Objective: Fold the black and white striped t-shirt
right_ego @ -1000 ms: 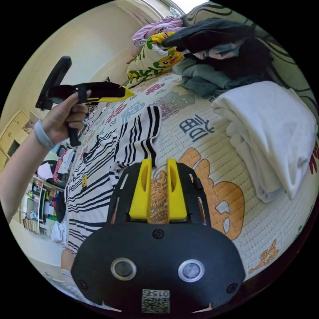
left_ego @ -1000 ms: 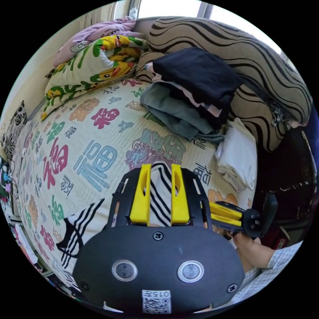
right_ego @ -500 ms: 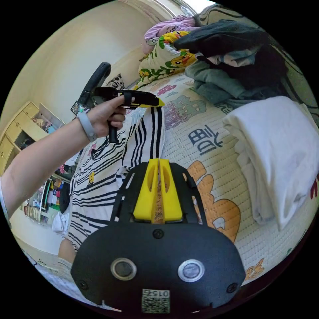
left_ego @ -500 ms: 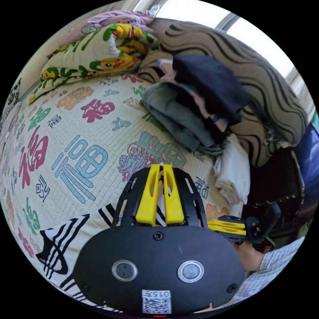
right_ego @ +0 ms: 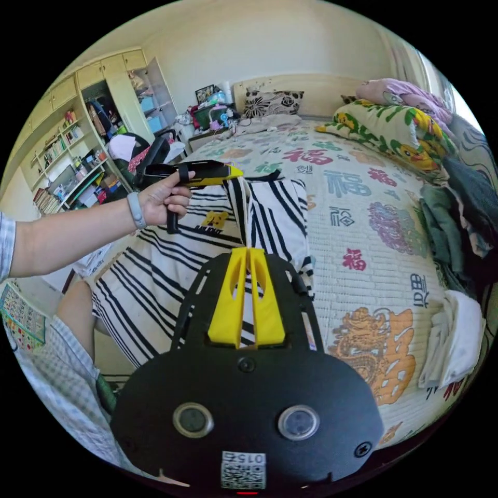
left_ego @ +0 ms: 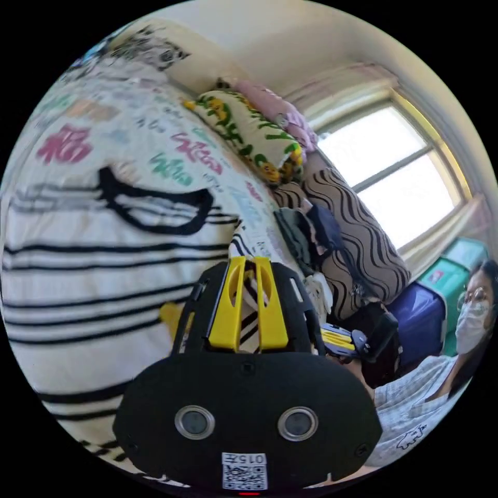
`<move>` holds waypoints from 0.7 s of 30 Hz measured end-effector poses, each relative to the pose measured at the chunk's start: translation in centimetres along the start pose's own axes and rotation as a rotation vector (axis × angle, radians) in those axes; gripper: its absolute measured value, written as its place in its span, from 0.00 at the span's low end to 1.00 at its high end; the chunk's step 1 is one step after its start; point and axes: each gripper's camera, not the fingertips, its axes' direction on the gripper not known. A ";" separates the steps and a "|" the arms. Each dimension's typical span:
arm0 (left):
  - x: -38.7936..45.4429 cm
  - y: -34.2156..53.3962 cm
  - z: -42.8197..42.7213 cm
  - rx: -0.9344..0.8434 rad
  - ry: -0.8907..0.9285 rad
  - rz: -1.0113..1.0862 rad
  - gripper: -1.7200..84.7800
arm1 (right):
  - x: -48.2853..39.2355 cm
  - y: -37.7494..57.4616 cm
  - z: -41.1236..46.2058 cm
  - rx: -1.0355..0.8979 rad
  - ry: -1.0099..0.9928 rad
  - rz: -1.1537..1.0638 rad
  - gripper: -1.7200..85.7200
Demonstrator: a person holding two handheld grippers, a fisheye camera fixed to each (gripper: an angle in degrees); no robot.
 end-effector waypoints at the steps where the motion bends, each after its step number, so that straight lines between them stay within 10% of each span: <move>1: -2.2 1.9 -1.1 0.043 0.001 -0.073 0.08 | -0.6 -0.3 0.6 -0.059 0.005 -0.015 0.04; 21: 2.6 7.7 6.2 -0.339 -0.425 0.220 0.04 | -2.6 -6.7 -7.5 -0.173 -0.046 0.053 0.02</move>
